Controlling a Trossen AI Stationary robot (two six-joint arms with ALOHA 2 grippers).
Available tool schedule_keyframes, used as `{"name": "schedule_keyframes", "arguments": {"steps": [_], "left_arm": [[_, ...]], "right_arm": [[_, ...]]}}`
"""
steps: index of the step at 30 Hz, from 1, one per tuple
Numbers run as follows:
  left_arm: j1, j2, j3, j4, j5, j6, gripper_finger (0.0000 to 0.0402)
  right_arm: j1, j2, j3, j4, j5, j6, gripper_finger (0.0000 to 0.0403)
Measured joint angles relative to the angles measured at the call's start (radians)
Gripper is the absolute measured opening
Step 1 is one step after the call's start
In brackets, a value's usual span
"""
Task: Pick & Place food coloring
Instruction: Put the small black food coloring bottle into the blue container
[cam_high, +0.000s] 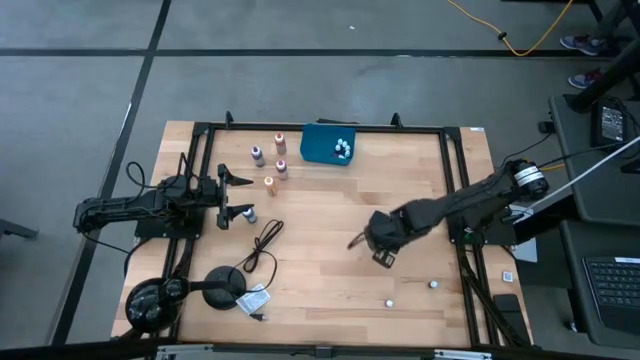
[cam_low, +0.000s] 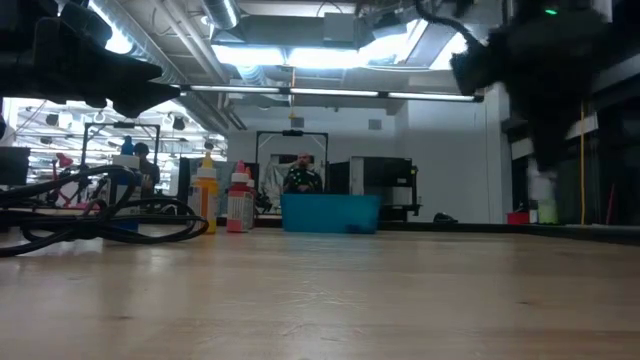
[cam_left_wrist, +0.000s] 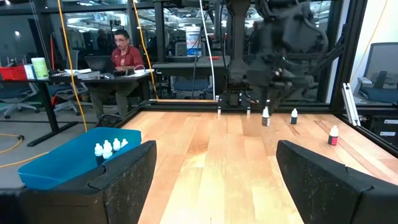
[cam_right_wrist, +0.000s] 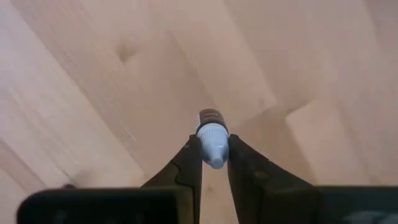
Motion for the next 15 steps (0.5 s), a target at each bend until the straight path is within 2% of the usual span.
{"name": "schedule_keyframes", "arguments": {"steps": [6,15], "left_arm": [[0.0,0.0,0.0,0.0,0.0,0.0,0.0329],[0.0,0.0,0.0,0.0,0.0,0.0,0.0329]], "right_arm": [[-0.134,0.034,0.163,-0.116,0.002,-0.156,0.0065],[-0.373,0.186,0.461,-0.241,0.03,-0.392,0.0065]]}}
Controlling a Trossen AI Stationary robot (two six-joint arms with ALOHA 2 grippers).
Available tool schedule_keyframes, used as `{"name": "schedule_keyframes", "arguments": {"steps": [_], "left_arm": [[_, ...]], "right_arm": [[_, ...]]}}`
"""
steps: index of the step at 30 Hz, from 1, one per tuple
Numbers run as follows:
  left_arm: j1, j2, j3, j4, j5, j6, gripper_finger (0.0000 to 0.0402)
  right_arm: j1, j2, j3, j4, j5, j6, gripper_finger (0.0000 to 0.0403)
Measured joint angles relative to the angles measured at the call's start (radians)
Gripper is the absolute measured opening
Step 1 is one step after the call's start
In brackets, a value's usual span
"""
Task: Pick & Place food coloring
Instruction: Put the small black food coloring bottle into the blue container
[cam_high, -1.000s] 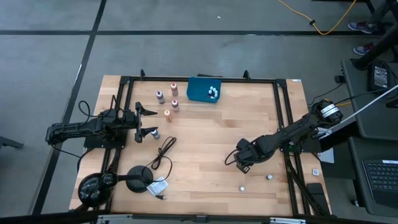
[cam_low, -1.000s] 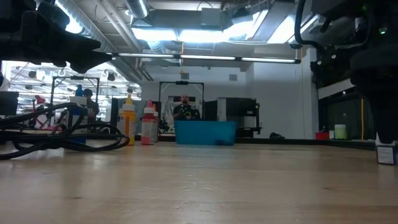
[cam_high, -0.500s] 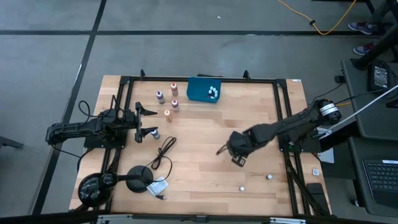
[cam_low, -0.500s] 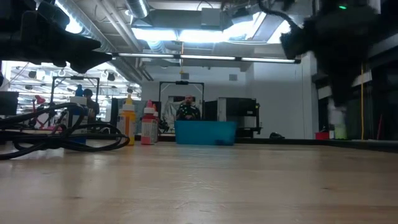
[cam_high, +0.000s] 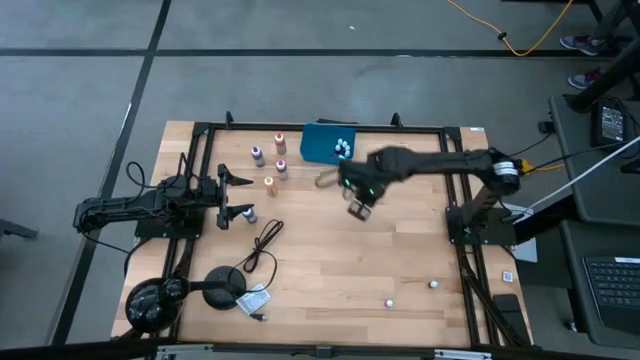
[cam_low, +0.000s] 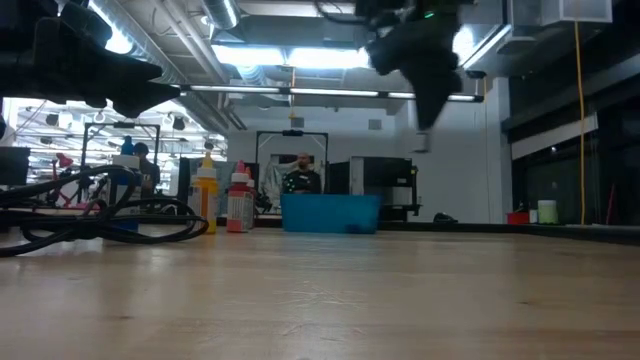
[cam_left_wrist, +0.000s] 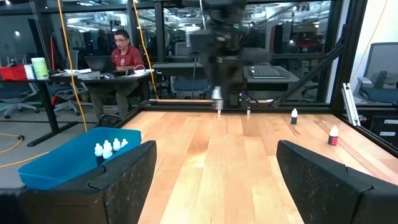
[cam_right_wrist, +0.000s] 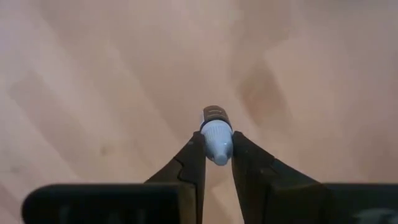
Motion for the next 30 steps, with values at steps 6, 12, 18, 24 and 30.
{"name": "schedule_keyframes", "arguments": {"steps": [6,12,18,24,30], "left_arm": [[0.0,0.0,0.0,0.0,0.0,0.0,0.0328],[0.0,0.0,0.0,0.0,0.0,0.0,0.0327],[0.0,0.0,0.0,0.0,0.0,0.0,0.0329],[0.0,0.0,0.0,0.0,0.0,0.0,0.0328],[0.0,0.0,0.0,0.0,0.0,0.0,0.0327]], "right_arm": [[-0.145,0.153,0.216,-0.064,0.0,-0.111,0.0064],[-0.264,0.321,0.447,-0.101,0.0,-0.189,0.0065],[-0.353,0.485,0.666,-0.117,-0.001,-0.244,0.0066],[-0.407,0.625,0.808,-0.112,-0.002,-0.324,0.0066],[-0.441,0.686,0.791,-0.072,0.014,-0.39,0.0068]]}}
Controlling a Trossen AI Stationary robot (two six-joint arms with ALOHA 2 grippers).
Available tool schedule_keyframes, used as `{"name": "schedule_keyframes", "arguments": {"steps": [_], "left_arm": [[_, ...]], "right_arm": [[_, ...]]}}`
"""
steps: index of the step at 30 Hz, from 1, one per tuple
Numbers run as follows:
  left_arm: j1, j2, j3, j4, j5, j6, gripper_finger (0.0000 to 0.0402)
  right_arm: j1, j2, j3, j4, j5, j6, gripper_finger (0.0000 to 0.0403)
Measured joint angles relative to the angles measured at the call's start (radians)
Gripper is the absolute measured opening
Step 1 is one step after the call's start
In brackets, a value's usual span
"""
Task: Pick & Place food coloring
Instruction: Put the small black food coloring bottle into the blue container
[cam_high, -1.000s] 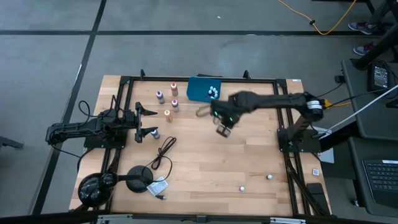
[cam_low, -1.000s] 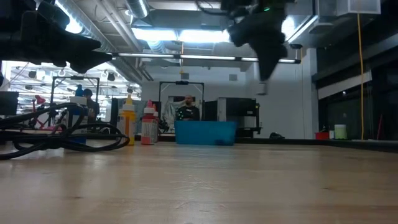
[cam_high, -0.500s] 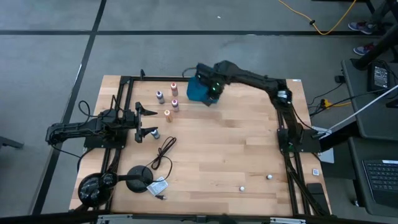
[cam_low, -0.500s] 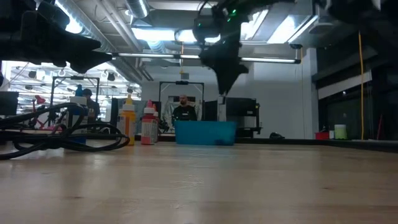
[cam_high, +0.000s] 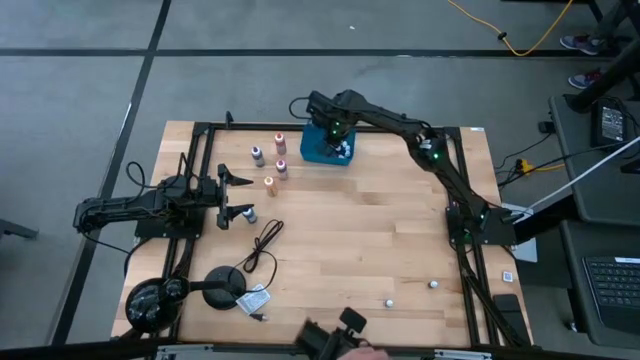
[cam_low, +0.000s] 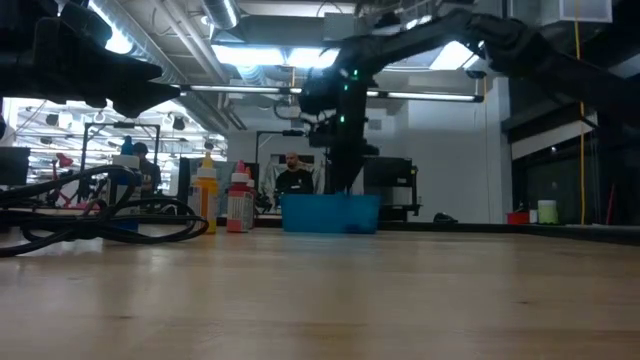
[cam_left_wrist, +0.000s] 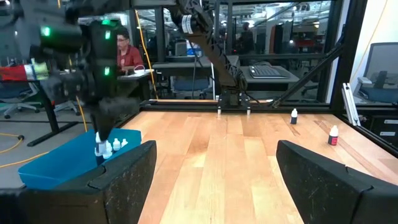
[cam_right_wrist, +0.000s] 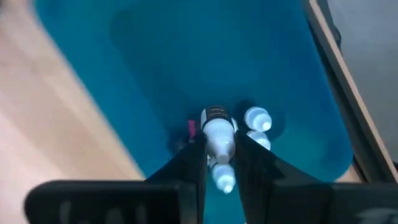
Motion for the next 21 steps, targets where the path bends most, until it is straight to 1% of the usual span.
{"name": "schedule_keyframes", "arguments": {"steps": [4,12,21], "left_arm": [[0.0,0.0,0.0,0.0,0.0,0.0,0.0328],[0.0,0.0,0.0,0.0,0.0,0.0,0.0327],[0.0,0.0,0.0,0.0,0.0,0.0,0.0327]], "right_arm": [[-0.01,0.032,-0.002,0.021,0.039,-0.052,0.0068],[-0.02,0.053,-0.002,0.07,0.038,-0.076,0.0069],[-0.023,0.055,-0.009,0.083,0.036,-0.098,0.0069]]}}
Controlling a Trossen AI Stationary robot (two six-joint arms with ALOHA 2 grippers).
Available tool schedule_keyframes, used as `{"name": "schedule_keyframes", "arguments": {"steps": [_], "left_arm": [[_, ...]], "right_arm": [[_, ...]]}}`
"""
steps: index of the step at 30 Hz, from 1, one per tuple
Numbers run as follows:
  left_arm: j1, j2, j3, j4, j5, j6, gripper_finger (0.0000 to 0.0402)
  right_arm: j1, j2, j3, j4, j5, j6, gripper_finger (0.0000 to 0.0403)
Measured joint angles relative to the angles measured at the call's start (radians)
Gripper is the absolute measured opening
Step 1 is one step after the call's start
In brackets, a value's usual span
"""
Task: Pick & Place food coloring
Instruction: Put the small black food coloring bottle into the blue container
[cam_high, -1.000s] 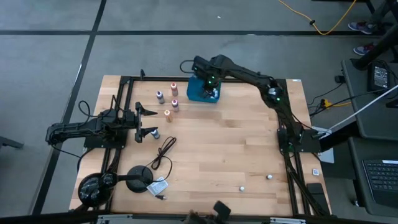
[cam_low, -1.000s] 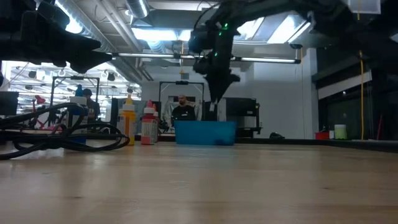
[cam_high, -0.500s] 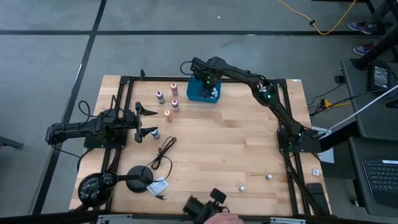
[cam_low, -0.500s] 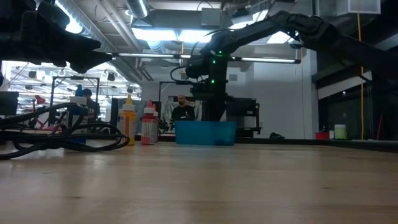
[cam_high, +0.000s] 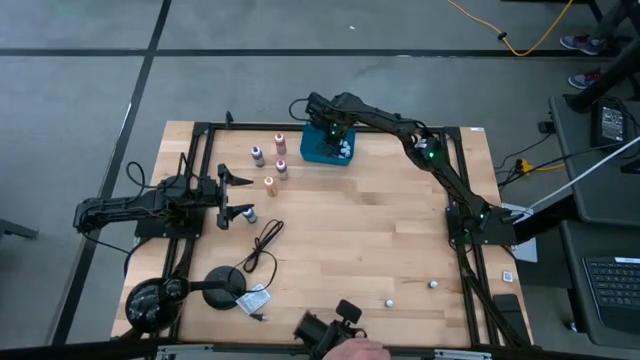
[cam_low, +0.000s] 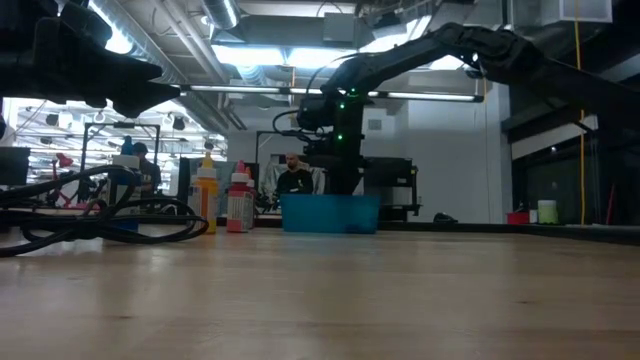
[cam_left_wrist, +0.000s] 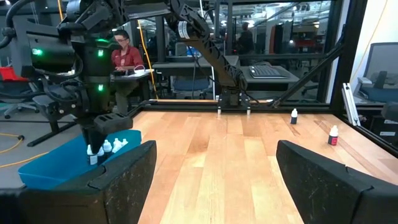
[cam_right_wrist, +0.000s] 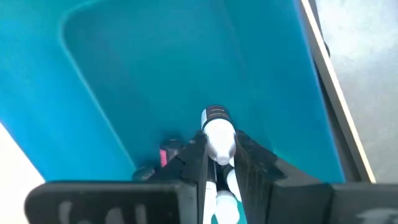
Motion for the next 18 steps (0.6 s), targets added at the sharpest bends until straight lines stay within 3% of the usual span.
{"name": "schedule_keyframes", "arguments": {"steps": [14,18], "left_arm": [[0.0,0.0,0.0,0.0,0.0,0.0,0.0328],[0.0,0.0,0.0,0.0,0.0,0.0,0.0327]], "right_arm": [[-0.003,0.035,-0.001,0.003,-0.016,0.004,0.007],[-0.003,0.035,-0.001,-0.008,-0.016,0.028,0.0088]]}}
